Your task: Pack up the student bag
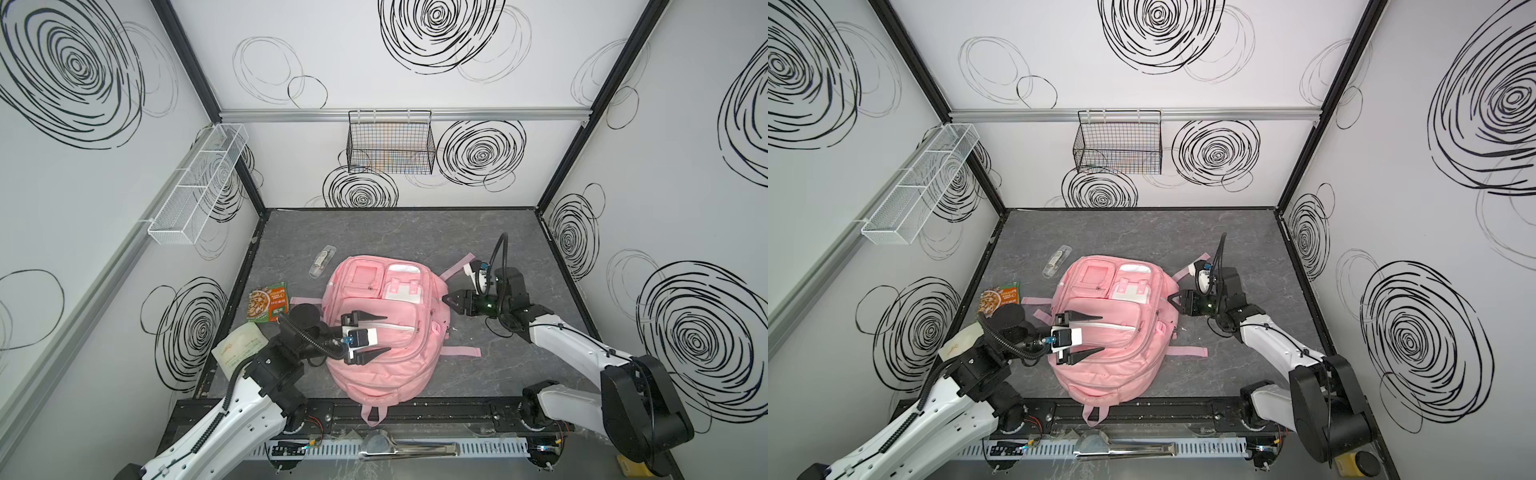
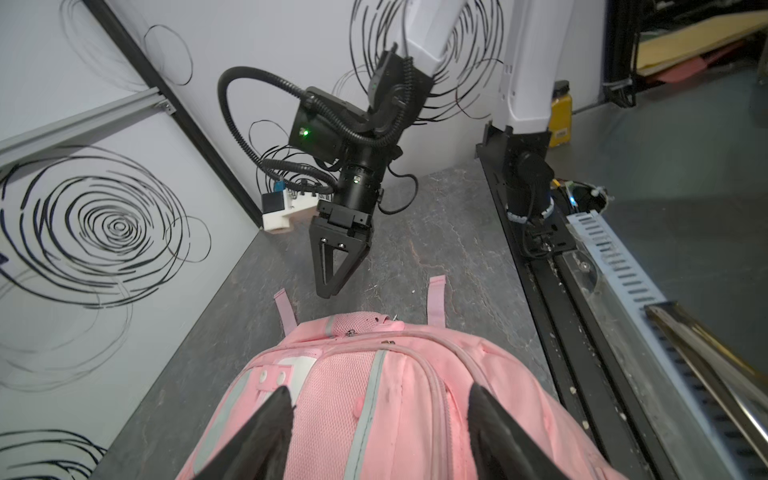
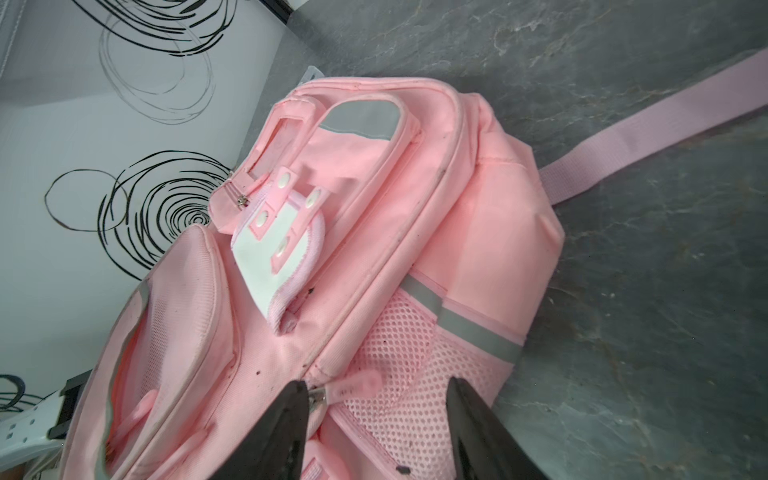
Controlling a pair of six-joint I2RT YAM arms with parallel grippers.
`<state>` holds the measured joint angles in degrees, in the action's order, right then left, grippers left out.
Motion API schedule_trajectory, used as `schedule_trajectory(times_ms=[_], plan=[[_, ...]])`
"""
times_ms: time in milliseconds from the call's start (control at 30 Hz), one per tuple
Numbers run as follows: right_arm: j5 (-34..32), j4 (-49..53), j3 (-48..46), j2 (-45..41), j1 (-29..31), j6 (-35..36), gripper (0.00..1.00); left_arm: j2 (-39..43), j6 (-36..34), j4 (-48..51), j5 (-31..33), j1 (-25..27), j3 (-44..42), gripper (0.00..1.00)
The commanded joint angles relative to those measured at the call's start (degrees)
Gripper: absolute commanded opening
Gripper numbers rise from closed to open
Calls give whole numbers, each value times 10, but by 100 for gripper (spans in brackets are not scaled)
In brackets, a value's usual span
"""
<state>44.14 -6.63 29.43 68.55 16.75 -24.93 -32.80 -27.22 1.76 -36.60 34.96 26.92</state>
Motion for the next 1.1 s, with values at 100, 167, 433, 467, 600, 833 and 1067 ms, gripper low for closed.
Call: schedule_trajectory(times_ms=[100,167,433,467,600,833,1067], plan=[[66,-46,-11,-52,85,60,56,5,322,57,305,14,50,61],[60,-58,-14,-64,125,88,60,-3,408,140,370,14,74,60],[19,-101,-16,-39,192,145,70,-56,619,324,423,12,99,61],[17,-97,-12,-32,198,153,70,-59,631,333,428,12,100,61],[8,-91,-9,-3,218,180,72,-71,674,359,433,6,105,63],[49,-152,-46,-10,243,216,74,-57,784,294,345,-4,30,65],[55,-146,-43,-6,253,241,76,-37,835,257,345,-5,-22,66]])
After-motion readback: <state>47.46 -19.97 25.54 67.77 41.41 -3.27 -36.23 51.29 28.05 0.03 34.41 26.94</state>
